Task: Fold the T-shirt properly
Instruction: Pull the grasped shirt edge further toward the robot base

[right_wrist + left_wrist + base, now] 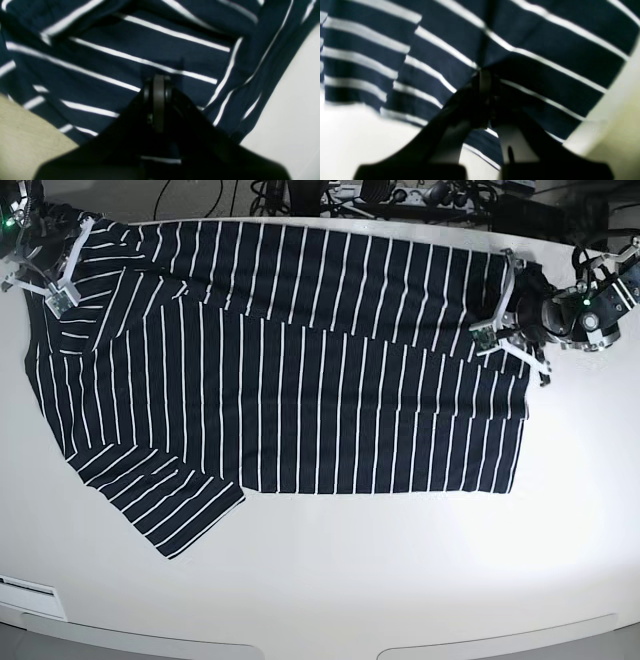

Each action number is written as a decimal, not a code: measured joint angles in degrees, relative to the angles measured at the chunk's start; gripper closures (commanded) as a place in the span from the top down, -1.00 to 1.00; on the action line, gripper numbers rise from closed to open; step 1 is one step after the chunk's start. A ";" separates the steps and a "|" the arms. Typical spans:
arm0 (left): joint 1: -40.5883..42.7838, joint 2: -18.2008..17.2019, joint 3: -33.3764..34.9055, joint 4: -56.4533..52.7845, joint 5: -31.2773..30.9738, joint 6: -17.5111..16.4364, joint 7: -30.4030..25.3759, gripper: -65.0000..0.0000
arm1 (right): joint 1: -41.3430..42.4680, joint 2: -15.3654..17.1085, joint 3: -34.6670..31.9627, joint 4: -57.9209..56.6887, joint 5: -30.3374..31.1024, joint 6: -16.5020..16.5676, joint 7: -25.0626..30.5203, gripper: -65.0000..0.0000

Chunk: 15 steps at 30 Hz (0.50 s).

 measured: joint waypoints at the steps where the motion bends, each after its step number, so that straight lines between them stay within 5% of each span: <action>1: -0.48 -0.02 0.09 -0.13 0.44 0.94 0.92 -1.00 | 0.98 -0.04 0.00 -0.07 -0.20 -0.44 -1.25 -1.00; 4: -0.63 -0.48 0.09 0.20 0.55 1.99 2.71 -0.85 | 3.65 0.07 0.11 0.00 -1.18 -0.46 -5.46 -1.00; 12: 0.48 -0.42 0.15 3.28 0.44 1.99 4.00 -0.95 | 8.33 0.00 0.07 2.69 -0.76 1.25 -7.80 -1.00; 15: 0.46 -0.44 0.17 5.25 4.52 6.47 3.93 -1.00 | 10.23 0.04 0.04 4.37 -0.81 1.18 -5.46 -1.00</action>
